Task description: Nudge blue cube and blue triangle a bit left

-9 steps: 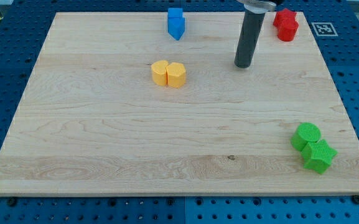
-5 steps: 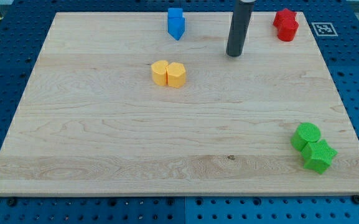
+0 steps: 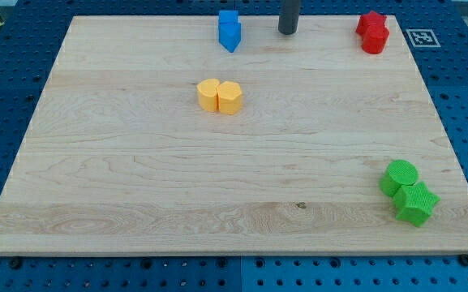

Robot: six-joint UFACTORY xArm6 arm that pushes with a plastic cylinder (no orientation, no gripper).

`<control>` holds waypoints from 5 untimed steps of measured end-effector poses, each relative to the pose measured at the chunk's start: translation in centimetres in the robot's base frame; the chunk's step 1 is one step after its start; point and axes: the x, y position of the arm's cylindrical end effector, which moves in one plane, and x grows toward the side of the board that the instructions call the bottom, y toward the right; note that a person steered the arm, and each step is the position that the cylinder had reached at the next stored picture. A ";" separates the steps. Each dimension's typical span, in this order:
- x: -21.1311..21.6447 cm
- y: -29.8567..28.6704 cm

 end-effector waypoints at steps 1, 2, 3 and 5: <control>0.0 -1.9; 0.0 -6.0; 0.0 -6.0; 0.1 -6.9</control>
